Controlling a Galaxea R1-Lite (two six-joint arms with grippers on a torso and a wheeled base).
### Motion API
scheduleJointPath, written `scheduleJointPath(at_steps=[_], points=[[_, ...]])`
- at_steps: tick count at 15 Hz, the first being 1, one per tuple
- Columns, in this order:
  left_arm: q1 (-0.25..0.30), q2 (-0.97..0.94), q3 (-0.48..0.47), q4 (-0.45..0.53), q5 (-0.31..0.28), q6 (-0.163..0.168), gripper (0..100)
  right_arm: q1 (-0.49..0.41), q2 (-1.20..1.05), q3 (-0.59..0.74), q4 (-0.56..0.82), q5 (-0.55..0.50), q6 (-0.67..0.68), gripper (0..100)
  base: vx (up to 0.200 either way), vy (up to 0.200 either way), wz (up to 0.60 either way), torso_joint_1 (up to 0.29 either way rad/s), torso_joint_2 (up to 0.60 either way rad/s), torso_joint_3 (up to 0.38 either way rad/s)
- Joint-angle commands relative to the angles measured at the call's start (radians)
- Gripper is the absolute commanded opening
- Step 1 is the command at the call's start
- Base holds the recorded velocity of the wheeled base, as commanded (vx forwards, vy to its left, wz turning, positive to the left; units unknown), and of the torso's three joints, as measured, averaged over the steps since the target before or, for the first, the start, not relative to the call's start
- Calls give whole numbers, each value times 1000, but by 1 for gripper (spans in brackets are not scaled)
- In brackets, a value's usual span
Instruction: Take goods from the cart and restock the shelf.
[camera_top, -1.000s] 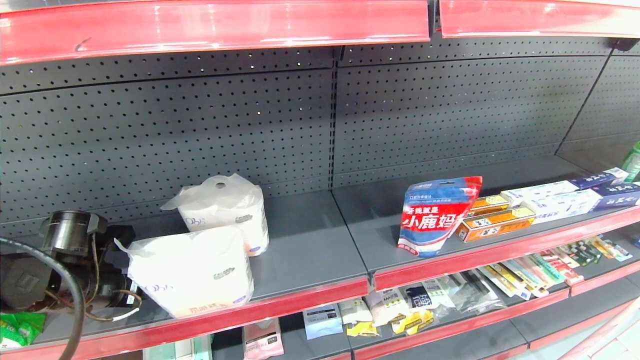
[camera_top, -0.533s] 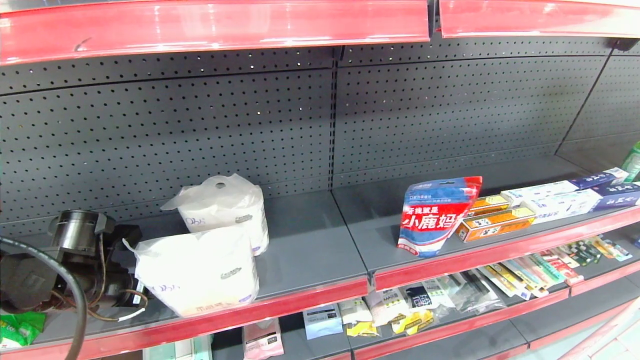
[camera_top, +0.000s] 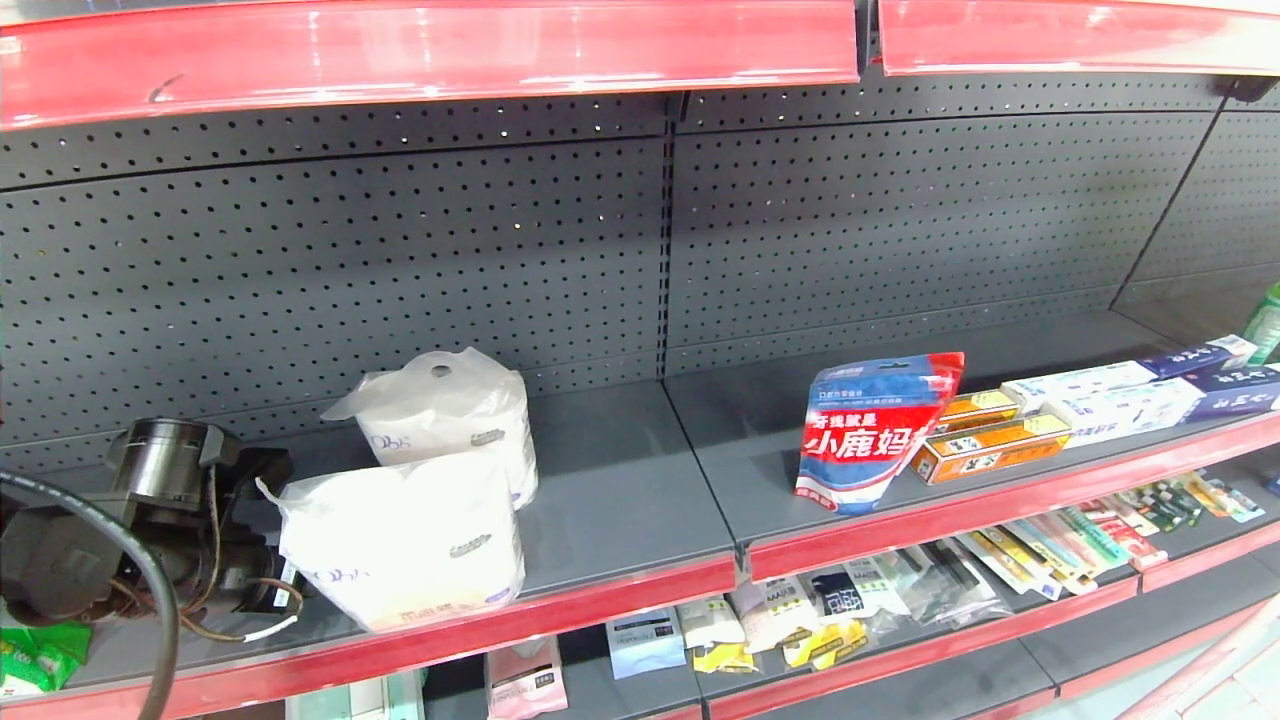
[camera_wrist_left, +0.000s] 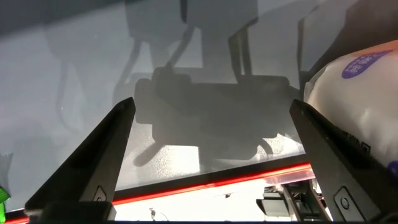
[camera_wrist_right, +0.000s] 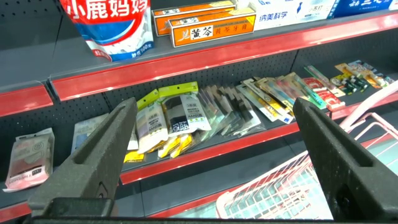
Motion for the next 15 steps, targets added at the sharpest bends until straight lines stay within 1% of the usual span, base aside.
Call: scheduleJointPath(at_steps=[1, 5, 10, 12, 13, 15], points=[[-10, 0, -3, -1, 1, -1, 100, -1, 2, 0, -1, 0, 0, 100, 0, 0, 0, 0, 0, 0], [-20, 0, -2, -1, 1, -1, 100, 0, 2, 0, 1, 0, 0, 100, 0, 0, 0, 0, 0, 0], [-18, -3, 1, -1, 1, -1, 100, -1, 2, 0, -1, 0, 0, 100, 0, 0, 0, 0, 0, 0], [0, -20, -3, -6, 4, 4, 100, -1, 2, 0, 1, 0, 0, 100, 0, 0, 0, 0, 0, 0], [22, -48, -3, -28, 7, 15, 100, 0, 2, 0, -1, 0, 0, 100, 0, 0, 0, 0, 0, 0], [39, -106, -8, -77, 19, 21, 100, 0, 2, 0, -1, 0, 0, 100, 0, 0, 0, 0, 0, 0]])
